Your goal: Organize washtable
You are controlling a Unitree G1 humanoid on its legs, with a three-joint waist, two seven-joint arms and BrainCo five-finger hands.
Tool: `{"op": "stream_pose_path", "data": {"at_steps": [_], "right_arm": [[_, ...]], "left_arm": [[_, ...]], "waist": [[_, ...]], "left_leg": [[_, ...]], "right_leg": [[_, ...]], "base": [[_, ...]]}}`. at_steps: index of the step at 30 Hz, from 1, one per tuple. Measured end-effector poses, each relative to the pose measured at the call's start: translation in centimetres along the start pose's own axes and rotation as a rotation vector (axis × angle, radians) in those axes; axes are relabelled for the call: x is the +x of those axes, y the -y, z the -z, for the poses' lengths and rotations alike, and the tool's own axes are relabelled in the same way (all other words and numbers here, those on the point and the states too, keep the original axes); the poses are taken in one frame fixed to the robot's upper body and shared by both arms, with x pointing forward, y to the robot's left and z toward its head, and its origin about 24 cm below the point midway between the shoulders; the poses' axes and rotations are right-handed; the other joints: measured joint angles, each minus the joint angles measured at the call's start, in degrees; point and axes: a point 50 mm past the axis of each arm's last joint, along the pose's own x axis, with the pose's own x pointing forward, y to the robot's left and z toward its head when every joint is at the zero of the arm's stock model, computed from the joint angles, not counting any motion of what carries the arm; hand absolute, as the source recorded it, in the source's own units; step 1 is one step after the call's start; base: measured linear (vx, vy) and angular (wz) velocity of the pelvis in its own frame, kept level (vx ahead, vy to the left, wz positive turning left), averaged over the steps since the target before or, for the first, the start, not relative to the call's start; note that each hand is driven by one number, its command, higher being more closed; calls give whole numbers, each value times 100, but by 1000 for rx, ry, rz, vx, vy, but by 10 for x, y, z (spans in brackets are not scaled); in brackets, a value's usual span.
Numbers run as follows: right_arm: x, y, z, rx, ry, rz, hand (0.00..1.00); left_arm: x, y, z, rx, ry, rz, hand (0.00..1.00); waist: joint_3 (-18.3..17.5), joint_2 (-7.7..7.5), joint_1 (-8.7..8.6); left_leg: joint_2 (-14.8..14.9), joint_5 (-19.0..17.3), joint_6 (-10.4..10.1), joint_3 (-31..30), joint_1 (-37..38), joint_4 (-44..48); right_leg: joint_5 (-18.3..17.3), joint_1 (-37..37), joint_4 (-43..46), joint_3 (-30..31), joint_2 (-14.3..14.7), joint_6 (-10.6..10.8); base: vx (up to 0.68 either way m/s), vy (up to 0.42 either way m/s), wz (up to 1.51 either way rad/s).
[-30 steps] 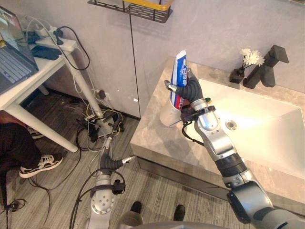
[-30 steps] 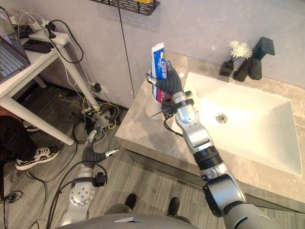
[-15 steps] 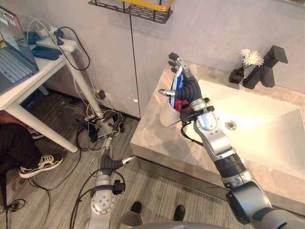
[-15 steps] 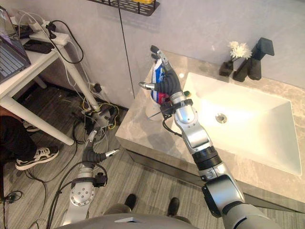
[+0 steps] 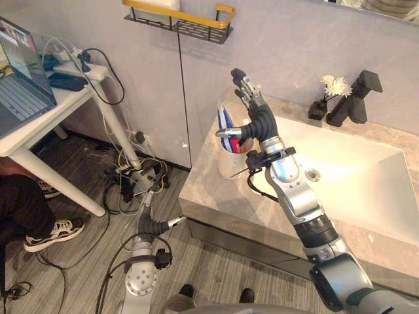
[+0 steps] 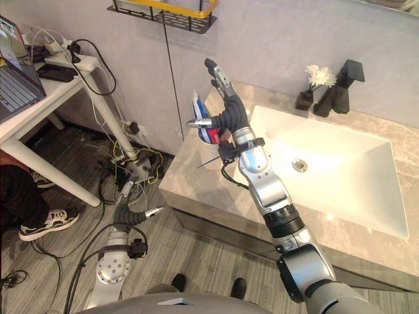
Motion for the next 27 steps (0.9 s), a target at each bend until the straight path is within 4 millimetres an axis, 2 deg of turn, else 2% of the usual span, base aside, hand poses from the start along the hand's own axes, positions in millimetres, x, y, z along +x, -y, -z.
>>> {"op": "stream_pose_path", "data": {"at_steps": [5,9,10,14,16,19,22,24,26,27], "right_arm": [[4,0,-6,0,27,6,0],[10,-2,-23,10,106,7,0],[11,-3,-33,22,157,10,0],[11,-1,-36,36,176,21,0],[10,0,-44,46,212,31,0],[2,17,-66,62,328,107,0],[-26,52,-73,34,380,285,0],[-60,86,-71,-31,356,463,0],[-84,103,-70,-86,331,562,0],[-110,120,-70,-152,297,669,0]], "left_arm": [[0,1,1,0,-5,2,0],[0,1,1,0,-4,1,0],[1,1,1,0,-4,0,0],[1,1,1,0,-2,-2,0],[1,1,2,2,-6,-2,0],[-1,5,11,9,-46,13,0],[-4,8,19,15,-83,27,0],[-4,7,24,18,-102,26,0],[-5,5,28,22,-121,14,0],[-5,3,30,20,-133,0,0]], "waist": [[-7,2,-8],[-11,0,-6],[-54,-9,-5],[-164,-29,-17],[-165,-30,-45],[-169,-35,-90],[-199,-78,-168],[-228,-87,-257],[-232,-80,-344],[-246,-67,-463]], "left_leg": [[9,-1,0,36,32,-8],[10,0,-1,36,36,-7],[9,0,-1,36,37,-8],[8,-3,-3,48,70,-9],[7,-4,-4,54,69,-8],[9,-5,-5,70,75,-5],[8,-9,1,106,95,-10],[5,-29,8,157,120,-7],[5,-50,17,207,140,-2],[6,-77,16,233,140,25]], "right_leg": [[2,12,0,21,10,-1],[3,13,0,20,11,-1],[3,14,0,20,9,-1],[3,45,0,20,5,-1],[3,46,0,21,4,-1],[3,51,0,22,6,-1],[2,52,0,49,6,-1],[2,53,0,90,5,0],[2,50,0,142,8,0],[1,48,0,168,12,2]], "base": [[-8,-2,-4],[0,0,0],[0,0,0],[0,0,0],[-15,0,0],[0,0,0],[8,4,-5],[22,7,-10],[20,7,-14],[21,5,-14]]}}
